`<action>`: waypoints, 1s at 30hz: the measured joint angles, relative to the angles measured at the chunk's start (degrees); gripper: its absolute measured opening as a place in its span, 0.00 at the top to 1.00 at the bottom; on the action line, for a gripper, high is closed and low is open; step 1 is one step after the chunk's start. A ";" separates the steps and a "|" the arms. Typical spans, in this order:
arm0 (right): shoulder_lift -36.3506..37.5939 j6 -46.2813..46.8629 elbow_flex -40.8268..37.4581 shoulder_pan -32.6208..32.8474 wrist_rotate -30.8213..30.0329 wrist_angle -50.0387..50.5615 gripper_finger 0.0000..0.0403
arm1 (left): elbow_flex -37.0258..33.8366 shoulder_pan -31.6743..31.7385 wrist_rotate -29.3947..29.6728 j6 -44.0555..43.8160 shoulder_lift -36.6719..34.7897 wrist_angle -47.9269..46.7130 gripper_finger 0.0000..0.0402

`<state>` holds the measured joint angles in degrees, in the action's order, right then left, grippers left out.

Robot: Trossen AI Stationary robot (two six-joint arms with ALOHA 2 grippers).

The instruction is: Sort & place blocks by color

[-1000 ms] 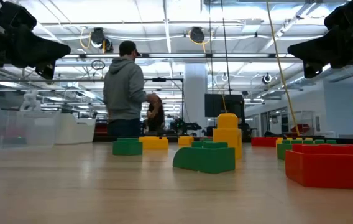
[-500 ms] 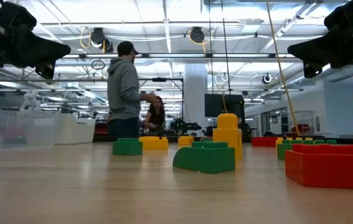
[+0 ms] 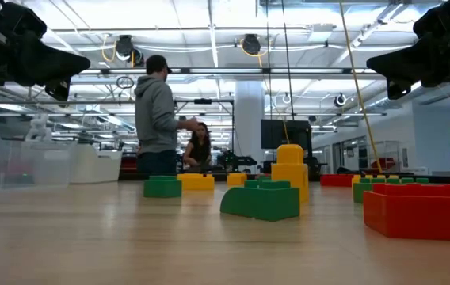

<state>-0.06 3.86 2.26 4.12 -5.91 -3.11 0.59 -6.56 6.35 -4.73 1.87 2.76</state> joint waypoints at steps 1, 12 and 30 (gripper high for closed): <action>-0.01 -0.01 -0.02 0.00 0.01 0.00 1.00 | 0.01 0.01 0.00 0.00 0.00 0.00 0.96; -0.02 -12.30 -0.02 -0.04 -0.01 -2.00 1.00 | -0.01 0.01 0.00 0.00 -0.02 0.00 0.96; -0.02 0.44 -0.02 -0.02 0.00 -2.67 1.00 | 0.01 0.08 0.52 0.09 0.00 0.54 0.96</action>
<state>-0.08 4.30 2.24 4.10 -5.91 -5.78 0.60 -6.48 6.87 -4.64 1.87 3.31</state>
